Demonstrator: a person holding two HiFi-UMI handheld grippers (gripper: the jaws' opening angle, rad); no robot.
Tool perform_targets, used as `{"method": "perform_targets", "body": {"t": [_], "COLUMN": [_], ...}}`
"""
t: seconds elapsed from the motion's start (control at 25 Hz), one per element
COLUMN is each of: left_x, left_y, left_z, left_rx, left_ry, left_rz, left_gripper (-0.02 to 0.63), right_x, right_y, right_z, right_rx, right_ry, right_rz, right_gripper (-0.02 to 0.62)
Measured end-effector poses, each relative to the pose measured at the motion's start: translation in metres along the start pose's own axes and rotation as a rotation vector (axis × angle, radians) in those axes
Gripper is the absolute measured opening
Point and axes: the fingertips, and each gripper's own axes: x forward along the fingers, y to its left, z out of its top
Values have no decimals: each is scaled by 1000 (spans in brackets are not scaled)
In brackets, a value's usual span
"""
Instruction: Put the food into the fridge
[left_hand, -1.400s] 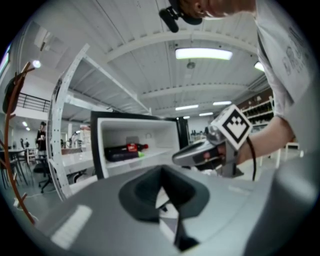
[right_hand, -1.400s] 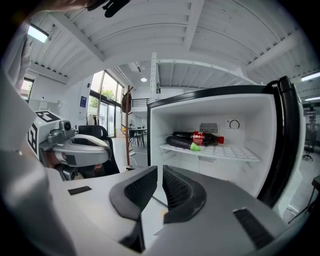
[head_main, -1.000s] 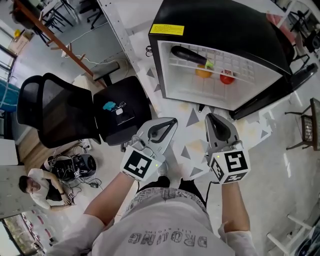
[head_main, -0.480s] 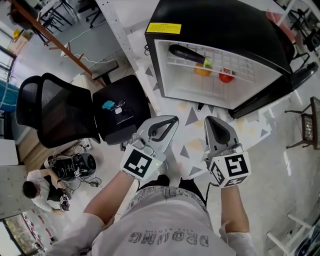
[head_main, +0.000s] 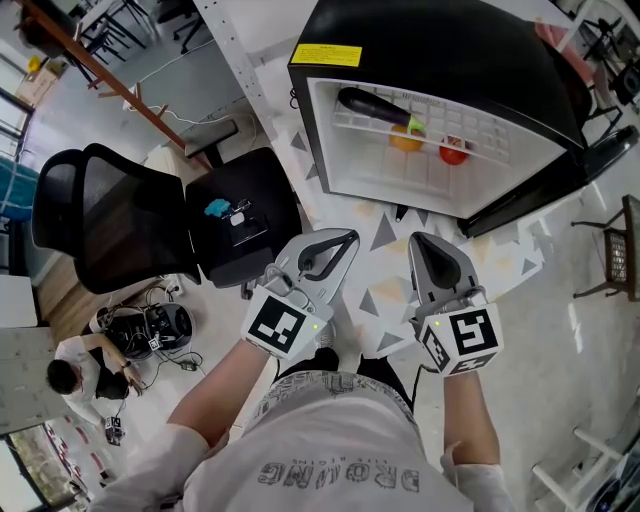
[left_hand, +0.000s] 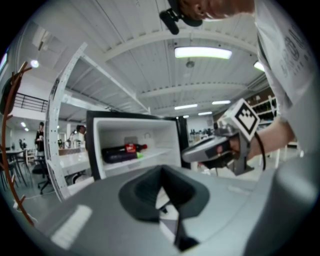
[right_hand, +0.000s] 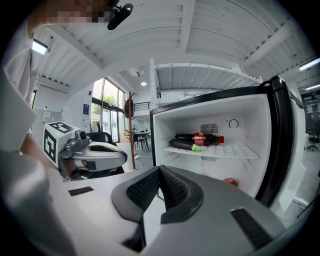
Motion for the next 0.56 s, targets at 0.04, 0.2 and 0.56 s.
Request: {"method": "perform_targets", "body": {"t": [0.04, 0.2, 0.56], "left_x": [0, 1, 3], "left_y": [0, 0, -2], "left_z": [0, 1, 1], "left_rx": [1, 2, 2], "left_ry": [0, 3, 6], "left_rz": [1, 0, 2], "left_gripper": [8, 8, 8], "right_x": [0, 1, -1], "right_y": [0, -1, -3], "right_z": [0, -3, -3], "right_rx": [0, 2, -3], "right_ry": [2, 10, 9], "right_rz": [1, 6, 7], "right_gripper": [3, 3, 3]}}
